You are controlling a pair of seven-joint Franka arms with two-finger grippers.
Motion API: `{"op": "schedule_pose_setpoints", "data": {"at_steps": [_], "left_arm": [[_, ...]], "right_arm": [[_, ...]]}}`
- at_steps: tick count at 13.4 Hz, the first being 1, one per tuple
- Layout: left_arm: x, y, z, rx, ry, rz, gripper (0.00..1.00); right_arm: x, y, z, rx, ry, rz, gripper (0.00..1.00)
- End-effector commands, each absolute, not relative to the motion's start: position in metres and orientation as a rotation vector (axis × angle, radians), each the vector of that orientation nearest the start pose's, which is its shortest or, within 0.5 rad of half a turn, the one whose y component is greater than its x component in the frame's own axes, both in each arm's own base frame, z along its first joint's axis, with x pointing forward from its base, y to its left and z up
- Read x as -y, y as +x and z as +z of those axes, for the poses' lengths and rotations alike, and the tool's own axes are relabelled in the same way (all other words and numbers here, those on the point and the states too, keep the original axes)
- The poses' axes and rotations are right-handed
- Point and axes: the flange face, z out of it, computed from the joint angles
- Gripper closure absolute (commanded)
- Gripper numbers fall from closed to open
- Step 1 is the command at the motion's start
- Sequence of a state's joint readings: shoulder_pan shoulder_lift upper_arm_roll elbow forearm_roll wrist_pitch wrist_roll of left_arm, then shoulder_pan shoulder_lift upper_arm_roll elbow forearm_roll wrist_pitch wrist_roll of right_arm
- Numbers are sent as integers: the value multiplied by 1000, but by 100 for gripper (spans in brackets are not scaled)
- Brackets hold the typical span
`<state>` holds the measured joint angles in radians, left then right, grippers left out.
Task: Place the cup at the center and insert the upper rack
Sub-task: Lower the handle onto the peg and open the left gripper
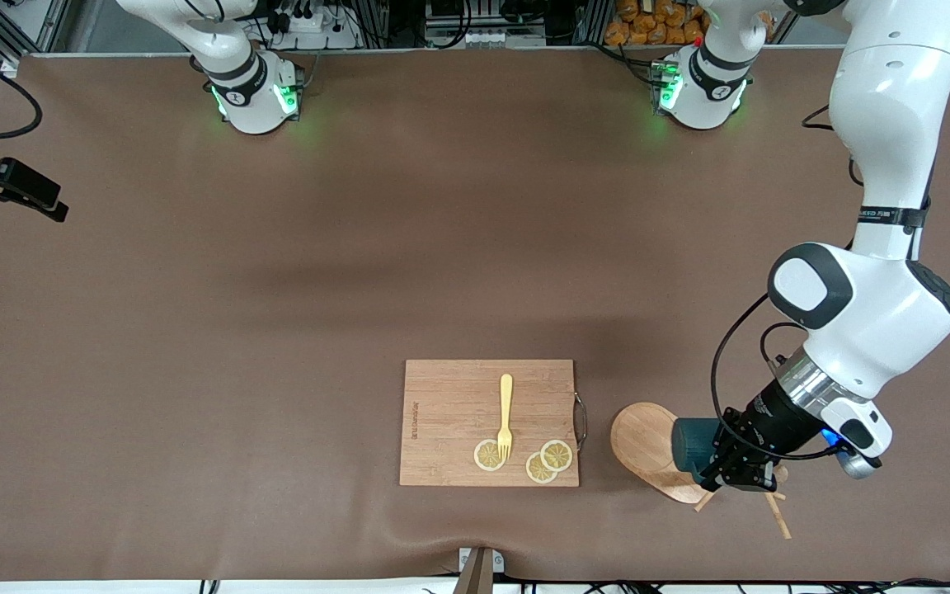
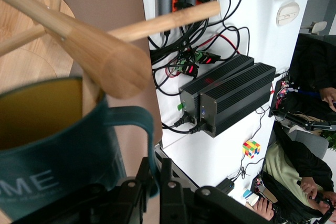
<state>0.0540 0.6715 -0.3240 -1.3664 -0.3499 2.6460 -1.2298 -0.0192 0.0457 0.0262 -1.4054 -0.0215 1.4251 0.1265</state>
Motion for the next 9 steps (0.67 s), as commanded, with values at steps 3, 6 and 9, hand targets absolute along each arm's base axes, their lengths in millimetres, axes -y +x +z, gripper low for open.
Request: {"op": "schedule_pose_setpoints", "data": {"at_steps": [3,6,9], "left_arm": [[128,757,420,-1477,1887,188,0],[127,755,427,-1474,1901,180,0],[125,751,442,-1465,1929,171,0]], "right_arm": [[-1,554,667,-216,-3173,42,0],[0,554,667,-219,-3173,42,0],[1,554,667,-220,-3171,42,0]]}}
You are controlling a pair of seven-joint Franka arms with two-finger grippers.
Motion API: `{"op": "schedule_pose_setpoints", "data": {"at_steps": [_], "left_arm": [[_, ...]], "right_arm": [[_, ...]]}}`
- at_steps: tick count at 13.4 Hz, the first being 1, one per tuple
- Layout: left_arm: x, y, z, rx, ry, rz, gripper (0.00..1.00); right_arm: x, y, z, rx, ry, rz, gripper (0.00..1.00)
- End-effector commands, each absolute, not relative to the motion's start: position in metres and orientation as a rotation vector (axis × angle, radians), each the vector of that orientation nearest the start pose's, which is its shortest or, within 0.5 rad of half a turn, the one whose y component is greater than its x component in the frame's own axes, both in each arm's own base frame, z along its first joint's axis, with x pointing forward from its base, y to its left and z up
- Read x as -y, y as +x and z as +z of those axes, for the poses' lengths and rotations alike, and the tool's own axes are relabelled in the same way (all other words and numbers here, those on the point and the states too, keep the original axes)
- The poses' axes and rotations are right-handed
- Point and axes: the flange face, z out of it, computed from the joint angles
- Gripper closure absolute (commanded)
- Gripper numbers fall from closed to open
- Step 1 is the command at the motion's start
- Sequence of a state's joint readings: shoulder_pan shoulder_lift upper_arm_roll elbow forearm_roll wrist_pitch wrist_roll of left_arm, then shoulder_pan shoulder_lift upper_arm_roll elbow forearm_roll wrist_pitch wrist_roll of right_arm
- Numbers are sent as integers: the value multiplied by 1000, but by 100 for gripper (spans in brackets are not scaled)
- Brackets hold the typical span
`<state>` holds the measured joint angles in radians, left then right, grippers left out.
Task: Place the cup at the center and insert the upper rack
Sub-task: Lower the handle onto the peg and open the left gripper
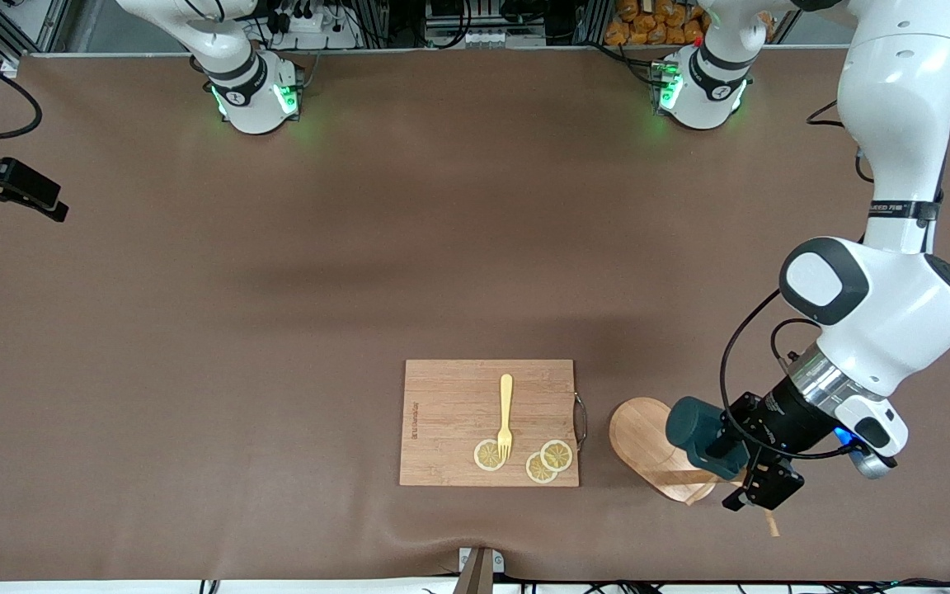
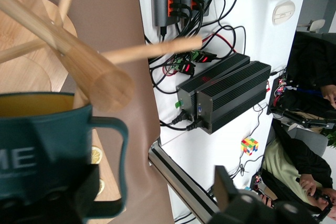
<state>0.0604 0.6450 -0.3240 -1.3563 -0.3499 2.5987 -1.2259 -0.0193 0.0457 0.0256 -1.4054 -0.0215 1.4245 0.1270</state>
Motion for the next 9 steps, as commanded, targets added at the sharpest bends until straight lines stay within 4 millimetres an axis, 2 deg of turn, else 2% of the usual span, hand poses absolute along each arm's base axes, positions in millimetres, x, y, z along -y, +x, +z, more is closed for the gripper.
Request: {"op": "schedule_pose_setpoints", "data": {"at_steps": [1,3,6,9], "left_arm": [[123,750,447,-1464,1939,164,0],[113,748,455,-1470,1949,156,0],[108,744,460,-1474,1980,125,0],[113,737,467,-1430,2134,173,0]], "right_arm": [[1,554,667,-221,-3172,42,0],[1,554,667,-221,-3172,42,0],[1,554,667,-221,-3172,42,0],[1,554,667,-223,-3172,42,0]]}}
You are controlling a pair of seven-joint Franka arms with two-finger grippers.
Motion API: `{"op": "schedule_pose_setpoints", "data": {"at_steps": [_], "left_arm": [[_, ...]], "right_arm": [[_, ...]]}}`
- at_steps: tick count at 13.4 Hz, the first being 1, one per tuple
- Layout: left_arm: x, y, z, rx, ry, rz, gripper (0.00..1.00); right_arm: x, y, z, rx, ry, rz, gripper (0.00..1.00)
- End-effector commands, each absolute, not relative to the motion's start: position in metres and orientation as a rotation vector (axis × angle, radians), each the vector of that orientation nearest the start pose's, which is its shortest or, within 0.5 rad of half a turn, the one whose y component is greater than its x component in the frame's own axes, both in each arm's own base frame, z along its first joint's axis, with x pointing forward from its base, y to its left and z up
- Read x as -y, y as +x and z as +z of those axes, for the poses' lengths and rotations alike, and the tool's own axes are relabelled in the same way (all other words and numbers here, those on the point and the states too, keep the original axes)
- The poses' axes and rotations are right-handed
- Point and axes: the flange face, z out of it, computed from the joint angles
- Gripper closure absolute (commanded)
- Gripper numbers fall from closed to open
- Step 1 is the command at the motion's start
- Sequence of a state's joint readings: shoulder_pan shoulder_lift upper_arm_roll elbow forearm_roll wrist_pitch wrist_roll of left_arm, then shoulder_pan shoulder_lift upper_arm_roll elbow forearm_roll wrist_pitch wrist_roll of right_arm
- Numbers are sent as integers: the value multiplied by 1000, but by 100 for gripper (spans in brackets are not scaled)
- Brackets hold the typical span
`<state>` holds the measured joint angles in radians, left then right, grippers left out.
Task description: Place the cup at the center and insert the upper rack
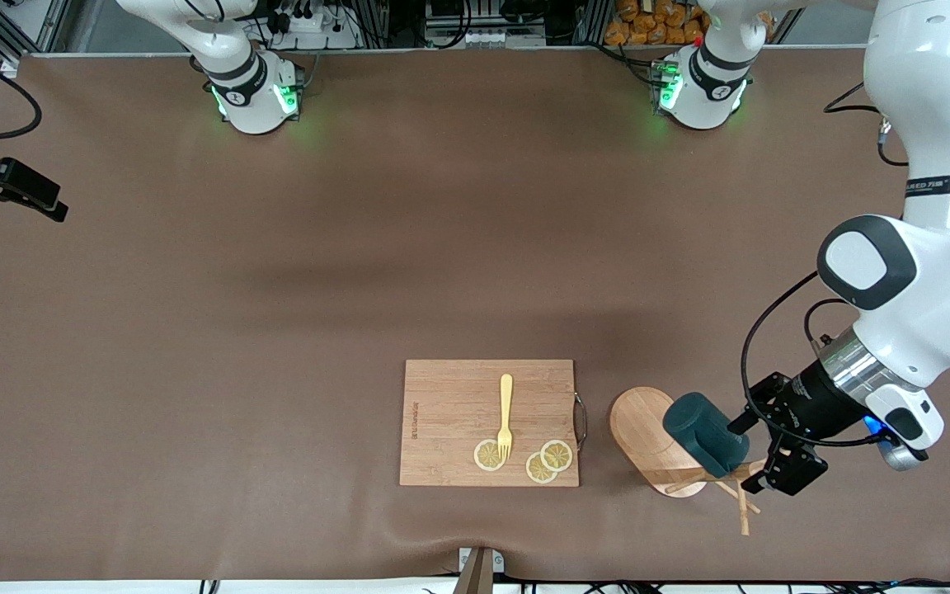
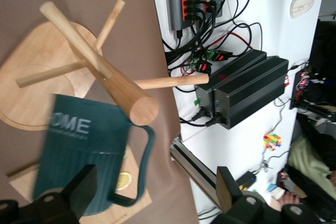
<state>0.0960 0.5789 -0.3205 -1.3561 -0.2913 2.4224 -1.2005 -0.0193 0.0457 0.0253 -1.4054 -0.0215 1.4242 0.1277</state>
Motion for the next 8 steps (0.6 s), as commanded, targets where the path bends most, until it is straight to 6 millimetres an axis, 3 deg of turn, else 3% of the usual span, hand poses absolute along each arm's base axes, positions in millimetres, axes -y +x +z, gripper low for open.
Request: {"op": "schedule_pose_setpoints", "data": {"at_steps": [1,4,8], "left_arm": [[114,733,470,-1418,2192,181,0],[110,717,489,-1367,2343,151,0],[96,685,514,-1156,2572,75,0]], "right_arm": [[1,554,667,-223,-3171,42,0],[0,554,667,-220,-3171,42,0],[1,553,668,-225,-3170,40,0]]}}
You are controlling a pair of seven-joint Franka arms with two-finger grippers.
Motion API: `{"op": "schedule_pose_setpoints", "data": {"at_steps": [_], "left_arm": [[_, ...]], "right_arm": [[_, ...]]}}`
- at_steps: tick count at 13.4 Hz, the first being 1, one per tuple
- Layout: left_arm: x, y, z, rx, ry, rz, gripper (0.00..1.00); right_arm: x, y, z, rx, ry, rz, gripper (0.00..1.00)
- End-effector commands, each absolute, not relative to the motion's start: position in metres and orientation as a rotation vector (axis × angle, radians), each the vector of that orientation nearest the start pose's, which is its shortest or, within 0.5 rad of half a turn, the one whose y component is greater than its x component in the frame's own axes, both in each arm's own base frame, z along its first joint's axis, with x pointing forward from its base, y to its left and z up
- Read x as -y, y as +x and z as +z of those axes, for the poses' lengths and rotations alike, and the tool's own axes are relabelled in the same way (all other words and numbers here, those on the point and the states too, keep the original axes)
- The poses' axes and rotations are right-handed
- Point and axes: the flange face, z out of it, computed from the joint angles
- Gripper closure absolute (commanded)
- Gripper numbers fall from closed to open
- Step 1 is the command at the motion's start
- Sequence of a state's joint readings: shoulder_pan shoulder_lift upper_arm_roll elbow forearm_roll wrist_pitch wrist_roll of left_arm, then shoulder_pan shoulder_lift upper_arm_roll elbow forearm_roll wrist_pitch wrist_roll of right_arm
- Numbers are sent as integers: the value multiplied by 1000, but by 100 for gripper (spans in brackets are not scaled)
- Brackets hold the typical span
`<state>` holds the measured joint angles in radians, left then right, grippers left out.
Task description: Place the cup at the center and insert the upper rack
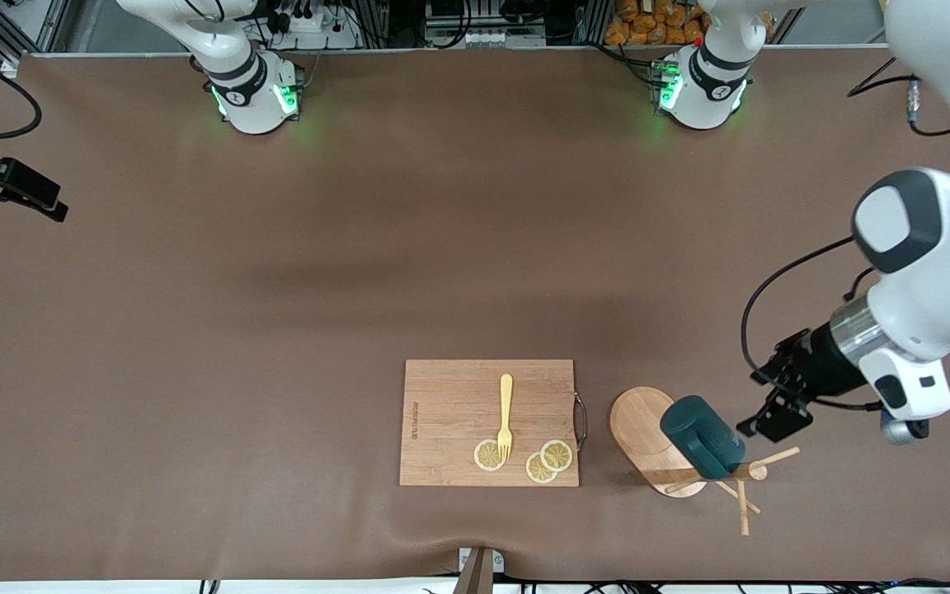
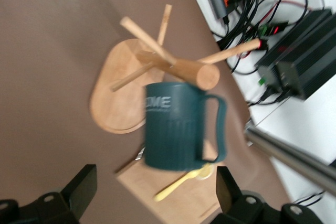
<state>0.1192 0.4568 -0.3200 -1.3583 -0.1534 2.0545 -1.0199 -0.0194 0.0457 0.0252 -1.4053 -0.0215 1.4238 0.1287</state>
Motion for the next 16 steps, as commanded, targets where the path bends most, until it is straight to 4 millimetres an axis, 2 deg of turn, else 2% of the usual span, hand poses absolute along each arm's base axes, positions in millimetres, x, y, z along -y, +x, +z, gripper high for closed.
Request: {"op": "schedule_pose_setpoints", "data": {"at_steps": [1,2,4,7,9,12,16], "left_arm": [[91,674,520,1348,-3170,-97,0],[83,664,524,1289,-3176,-107,0],[85,645,528,1154,-3201,-124,0],[84,635,530,914,-3238,-93,0],[83,624,537,704,-3183,-94,0],[97,606,550,525,-3157,-40,0],[119,584,563,419,-3140,-11,0]], "right_arm": [[1,553,668,-225,-3170,40,0],[1,553,668,-228,-3170,40,0],[1,553,668,-228,-3170,40,0],[1,554,668,-230,-3170,37,0],[1,553,668,-230,-3169,40,0],[2,553,668,-232,-3168,40,0],[2,553,668,-232,-3168,40,0]]}}
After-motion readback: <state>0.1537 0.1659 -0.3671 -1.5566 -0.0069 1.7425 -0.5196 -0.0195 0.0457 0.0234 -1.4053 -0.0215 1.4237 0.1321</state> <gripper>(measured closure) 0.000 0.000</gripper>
